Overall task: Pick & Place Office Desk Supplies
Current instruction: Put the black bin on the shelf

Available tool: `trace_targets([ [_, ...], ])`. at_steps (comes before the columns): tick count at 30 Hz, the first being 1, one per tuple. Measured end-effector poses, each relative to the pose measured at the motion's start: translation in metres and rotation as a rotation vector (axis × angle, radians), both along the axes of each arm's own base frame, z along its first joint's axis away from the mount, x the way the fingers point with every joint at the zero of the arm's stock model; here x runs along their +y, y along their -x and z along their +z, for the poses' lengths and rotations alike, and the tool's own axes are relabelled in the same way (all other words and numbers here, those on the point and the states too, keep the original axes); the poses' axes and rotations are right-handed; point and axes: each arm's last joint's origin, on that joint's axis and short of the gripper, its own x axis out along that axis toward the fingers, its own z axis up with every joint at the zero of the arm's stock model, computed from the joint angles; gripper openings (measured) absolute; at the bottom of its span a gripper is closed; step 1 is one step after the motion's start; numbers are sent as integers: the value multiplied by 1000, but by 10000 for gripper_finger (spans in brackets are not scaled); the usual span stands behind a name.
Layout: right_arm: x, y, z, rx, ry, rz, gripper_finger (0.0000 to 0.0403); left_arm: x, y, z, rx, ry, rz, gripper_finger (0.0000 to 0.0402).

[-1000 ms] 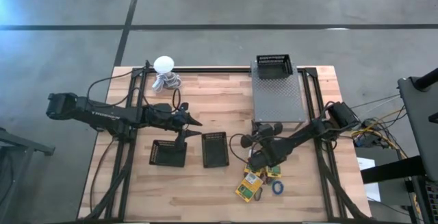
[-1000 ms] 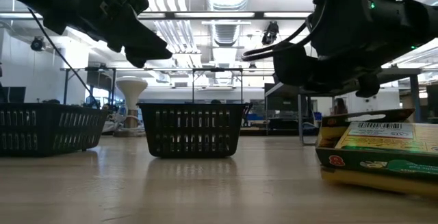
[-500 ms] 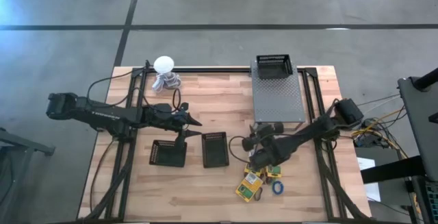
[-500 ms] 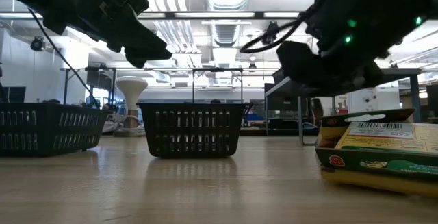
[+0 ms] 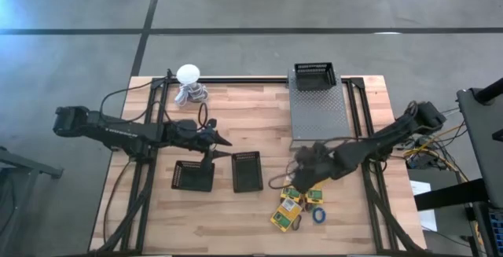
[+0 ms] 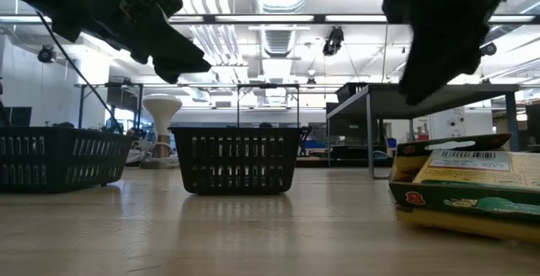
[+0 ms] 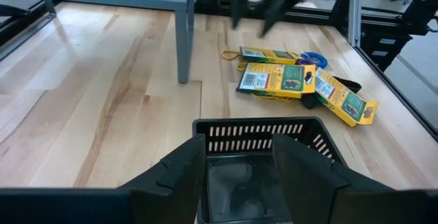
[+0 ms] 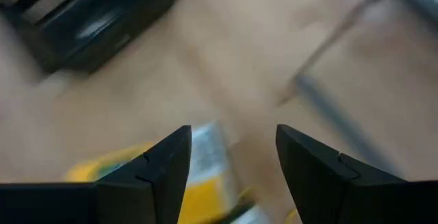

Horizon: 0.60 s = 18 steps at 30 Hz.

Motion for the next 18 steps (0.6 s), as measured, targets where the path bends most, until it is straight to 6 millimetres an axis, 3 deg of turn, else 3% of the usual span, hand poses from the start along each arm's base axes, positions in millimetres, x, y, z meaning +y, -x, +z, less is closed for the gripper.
trace_targets([
  [5, 20, -26, 3, -160, -129, 390, 205, -5, 0, 0, -2, -3, -6, 177],
  [9, 24, -61, -4, -381, 40, 575, 205, -11, 0, 0, 4, 1, 21, 177],
  [13, 0, -100, -8, -369, 187, 565, 205, -15, 1, -2, 25, 16, 75, 177],
  [18, -44, -138, -7, -200, 311, 562, 205, -16, 2, -3, 36, 14, 105, 177],
])
